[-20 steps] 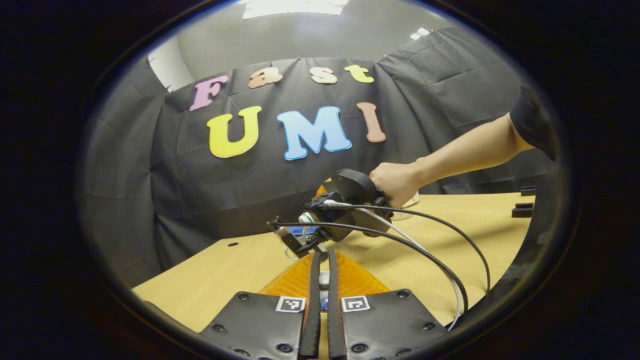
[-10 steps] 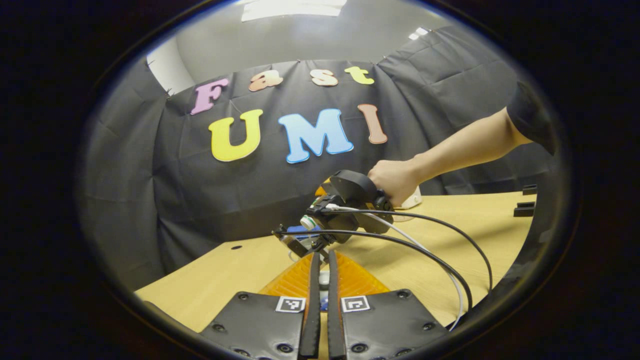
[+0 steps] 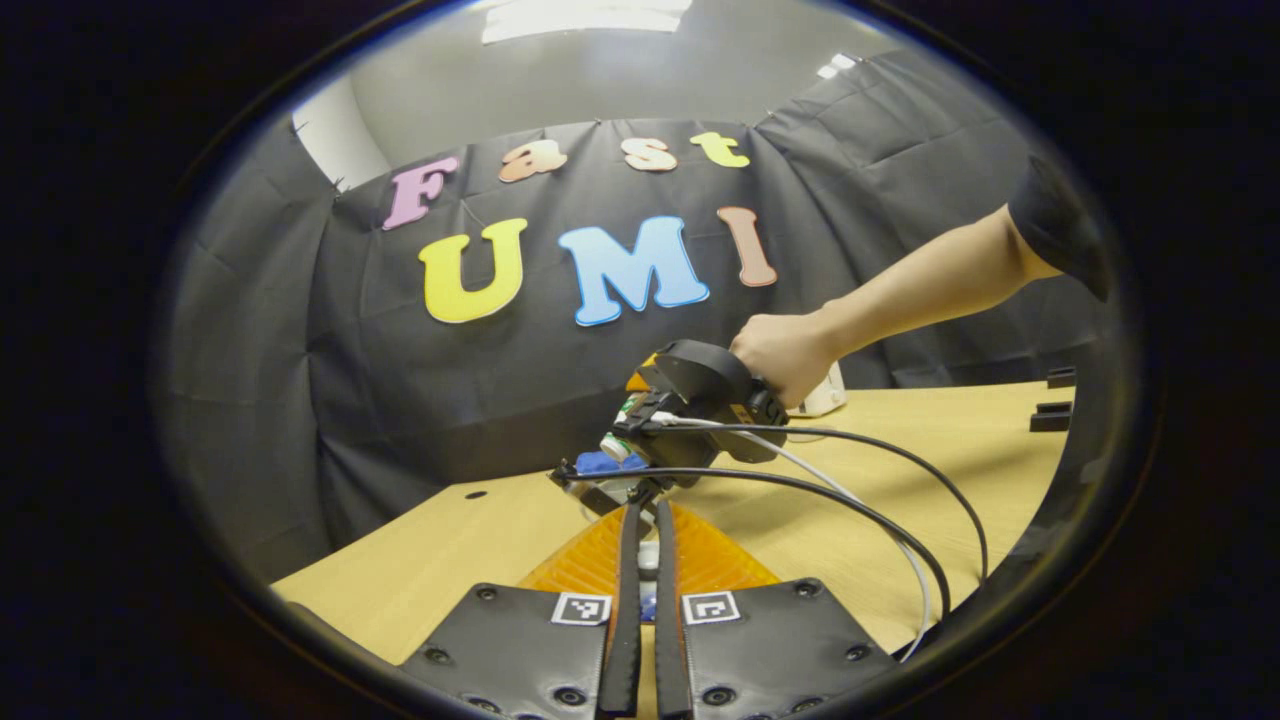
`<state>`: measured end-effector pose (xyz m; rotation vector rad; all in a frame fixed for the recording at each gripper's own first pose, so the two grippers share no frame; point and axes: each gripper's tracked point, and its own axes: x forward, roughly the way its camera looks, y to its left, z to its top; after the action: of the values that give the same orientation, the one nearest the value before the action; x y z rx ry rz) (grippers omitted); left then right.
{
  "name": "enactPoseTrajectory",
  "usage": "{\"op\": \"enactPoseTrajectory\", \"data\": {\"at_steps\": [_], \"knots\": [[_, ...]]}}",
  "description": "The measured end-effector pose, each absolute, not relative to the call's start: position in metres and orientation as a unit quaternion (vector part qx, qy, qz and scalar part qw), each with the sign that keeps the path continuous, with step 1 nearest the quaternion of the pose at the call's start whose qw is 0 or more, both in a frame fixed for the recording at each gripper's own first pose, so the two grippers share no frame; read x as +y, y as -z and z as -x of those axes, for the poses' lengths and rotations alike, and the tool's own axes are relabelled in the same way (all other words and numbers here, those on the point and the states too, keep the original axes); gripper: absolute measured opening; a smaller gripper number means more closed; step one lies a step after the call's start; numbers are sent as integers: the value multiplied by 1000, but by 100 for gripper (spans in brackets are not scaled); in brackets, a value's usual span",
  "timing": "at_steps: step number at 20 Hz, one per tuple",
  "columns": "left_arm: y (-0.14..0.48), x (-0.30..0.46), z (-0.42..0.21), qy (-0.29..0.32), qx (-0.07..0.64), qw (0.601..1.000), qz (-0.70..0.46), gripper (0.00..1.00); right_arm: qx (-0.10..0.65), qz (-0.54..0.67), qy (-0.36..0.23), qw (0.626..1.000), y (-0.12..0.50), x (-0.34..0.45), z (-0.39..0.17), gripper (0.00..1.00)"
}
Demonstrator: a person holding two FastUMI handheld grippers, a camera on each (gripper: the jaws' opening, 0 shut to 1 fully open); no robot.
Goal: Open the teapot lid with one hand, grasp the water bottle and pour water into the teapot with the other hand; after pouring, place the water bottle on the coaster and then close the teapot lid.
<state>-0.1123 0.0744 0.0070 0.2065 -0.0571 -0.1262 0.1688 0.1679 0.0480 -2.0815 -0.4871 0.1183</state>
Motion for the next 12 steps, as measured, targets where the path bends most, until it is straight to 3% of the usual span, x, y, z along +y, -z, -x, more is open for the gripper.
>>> {"op": "enactPoseTrajectory", "data": {"at_steps": [12], "knots": [[-5, 76, 112, 60, -25, 992, -107, 17, -223, 871, -41, 436, -58, 179, -167, 72]]}}
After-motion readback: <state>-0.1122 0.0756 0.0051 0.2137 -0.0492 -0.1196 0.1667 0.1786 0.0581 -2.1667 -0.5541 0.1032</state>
